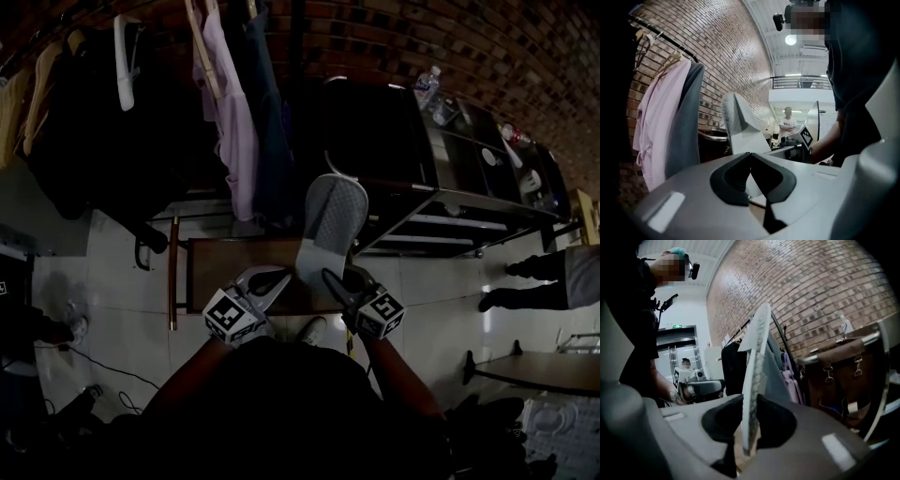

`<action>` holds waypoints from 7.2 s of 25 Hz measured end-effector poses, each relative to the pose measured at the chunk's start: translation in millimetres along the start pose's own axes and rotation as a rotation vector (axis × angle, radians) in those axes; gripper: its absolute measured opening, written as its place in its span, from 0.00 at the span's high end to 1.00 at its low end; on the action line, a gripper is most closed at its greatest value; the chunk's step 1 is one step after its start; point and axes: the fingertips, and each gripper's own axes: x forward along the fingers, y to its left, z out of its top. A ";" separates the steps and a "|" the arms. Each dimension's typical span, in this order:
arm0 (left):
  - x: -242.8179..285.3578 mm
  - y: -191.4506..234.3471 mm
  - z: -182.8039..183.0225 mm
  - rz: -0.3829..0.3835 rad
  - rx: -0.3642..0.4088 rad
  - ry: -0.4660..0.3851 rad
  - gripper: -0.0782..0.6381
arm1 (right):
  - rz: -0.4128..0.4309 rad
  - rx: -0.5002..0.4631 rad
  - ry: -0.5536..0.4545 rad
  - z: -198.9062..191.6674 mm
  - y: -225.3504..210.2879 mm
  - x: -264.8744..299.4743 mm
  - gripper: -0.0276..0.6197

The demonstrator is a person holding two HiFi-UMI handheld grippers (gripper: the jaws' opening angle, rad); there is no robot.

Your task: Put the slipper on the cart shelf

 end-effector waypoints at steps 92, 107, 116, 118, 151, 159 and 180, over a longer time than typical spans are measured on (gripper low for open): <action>146.2 -63.9 38.0 -0.216 0.090 -0.062 0.89 | -0.257 -0.038 -0.107 37.3 -90.1 -129.9 0.86; 350.7 -221.4 29.8 -0.223 0.124 0.003 0.88 | -0.099 0.086 -0.011 -23.2 -226.2 -318.1 0.86; 381.4 -239.9 24.8 -0.240 0.119 0.042 0.88 | 0.024 0.361 0.144 -98.3 -248.5 -331.1 0.86; 382.6 -233.8 19.3 -0.233 0.101 0.052 0.88 | 0.019 0.413 0.175 -110.6 -252.1 -327.0 0.86; 456.6 -153.0 25.7 -0.250 0.210 0.017 0.88 | -0.060 0.641 0.373 -145.6 -421.0 -252.2 0.85; 486.1 -132.5 25.9 -0.130 0.161 0.028 0.88 | -0.054 0.525 0.233 -111.9 -490.9 -218.2 0.85; 498.0 -130.3 4.8 -0.050 0.086 0.098 0.88 | -0.179 0.263 0.055 -69.0 -553.1 -175.5 0.85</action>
